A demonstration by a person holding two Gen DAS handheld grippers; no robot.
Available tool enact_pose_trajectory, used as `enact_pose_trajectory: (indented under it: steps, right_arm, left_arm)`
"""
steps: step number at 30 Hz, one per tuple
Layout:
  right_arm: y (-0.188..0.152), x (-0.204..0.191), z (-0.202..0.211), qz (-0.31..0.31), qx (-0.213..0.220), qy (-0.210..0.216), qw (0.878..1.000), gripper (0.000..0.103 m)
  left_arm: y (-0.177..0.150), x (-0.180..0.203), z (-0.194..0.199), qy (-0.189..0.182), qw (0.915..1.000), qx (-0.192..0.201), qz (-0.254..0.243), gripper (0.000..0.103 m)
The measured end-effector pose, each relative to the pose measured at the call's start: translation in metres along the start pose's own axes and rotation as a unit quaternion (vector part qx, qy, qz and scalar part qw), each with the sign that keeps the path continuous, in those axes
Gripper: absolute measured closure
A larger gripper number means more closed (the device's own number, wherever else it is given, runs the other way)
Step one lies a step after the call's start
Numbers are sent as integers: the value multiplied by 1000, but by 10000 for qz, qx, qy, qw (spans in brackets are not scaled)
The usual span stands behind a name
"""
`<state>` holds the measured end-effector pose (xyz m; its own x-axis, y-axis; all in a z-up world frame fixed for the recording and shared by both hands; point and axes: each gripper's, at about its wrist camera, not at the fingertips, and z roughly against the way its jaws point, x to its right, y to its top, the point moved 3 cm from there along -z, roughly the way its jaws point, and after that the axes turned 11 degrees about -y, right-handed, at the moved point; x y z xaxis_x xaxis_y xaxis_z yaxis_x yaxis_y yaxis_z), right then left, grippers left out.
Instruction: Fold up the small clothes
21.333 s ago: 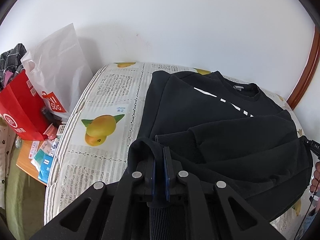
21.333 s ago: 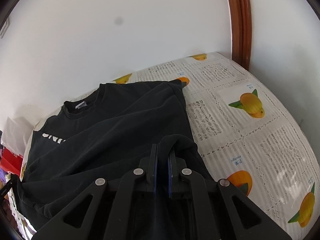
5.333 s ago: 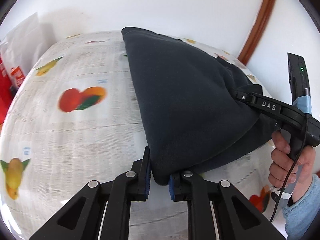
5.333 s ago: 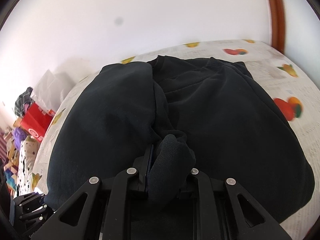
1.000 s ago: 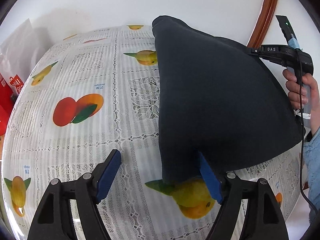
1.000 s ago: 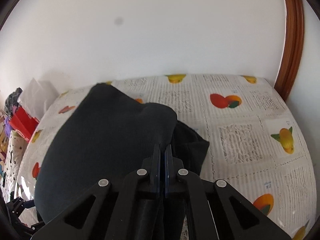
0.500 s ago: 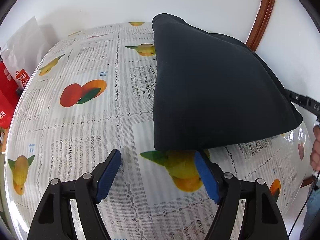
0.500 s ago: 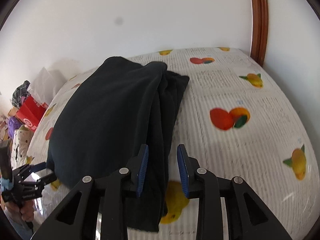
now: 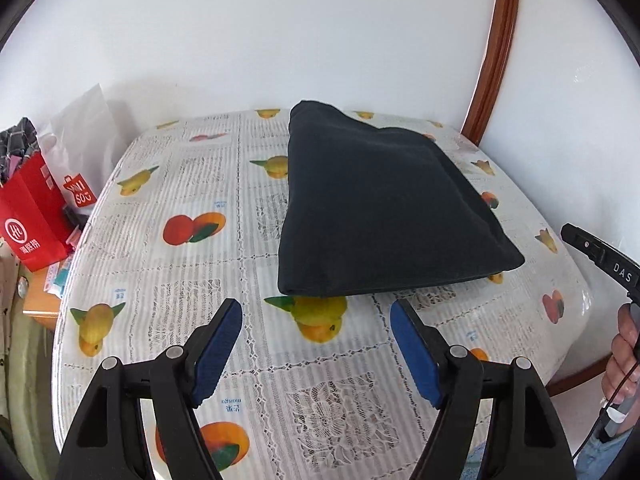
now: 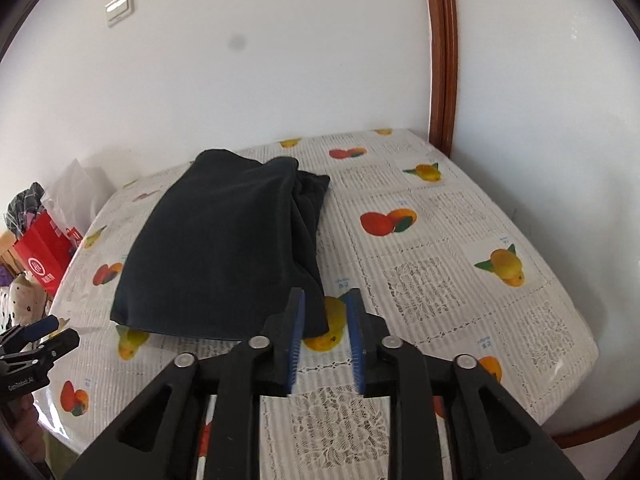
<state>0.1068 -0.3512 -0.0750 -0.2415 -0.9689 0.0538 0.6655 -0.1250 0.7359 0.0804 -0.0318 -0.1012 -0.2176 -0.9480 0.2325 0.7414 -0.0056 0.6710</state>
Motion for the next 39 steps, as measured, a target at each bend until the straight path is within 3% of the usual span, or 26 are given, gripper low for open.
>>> enact_pose_trajectory:
  steps: [2, 3, 6, 11, 16, 39]
  right_arm:
    - [3, -5, 24, 50, 124, 43, 9999, 44]
    - [3, -7, 33, 59, 207, 50, 9998, 39]
    - [3, -13, 58, 158, 320, -33, 9994, 31]
    - [-8, -14, 87, 220, 355, -131, 9990, 27]
    - [-15, -7, 107, 16, 513, -179, 9985, 6]
    - [-26, -11, 123, 177, 451, -251, 9985, 4]
  left_arm:
    - [0, 9, 15, 11, 9999, 112, -61, 27]
    - [0, 14, 23, -4, 9998, 163, -100, 25]
    - [-1, 24, 43, -5, 9993, 317, -179, 22]
    - [-6, 33, 74, 84, 9982, 566, -182, 13]
    - [-6, 36, 89, 152, 9973, 694, -188, 5]
    - [-12, 39, 98, 216, 9967, 760, -199, 3]
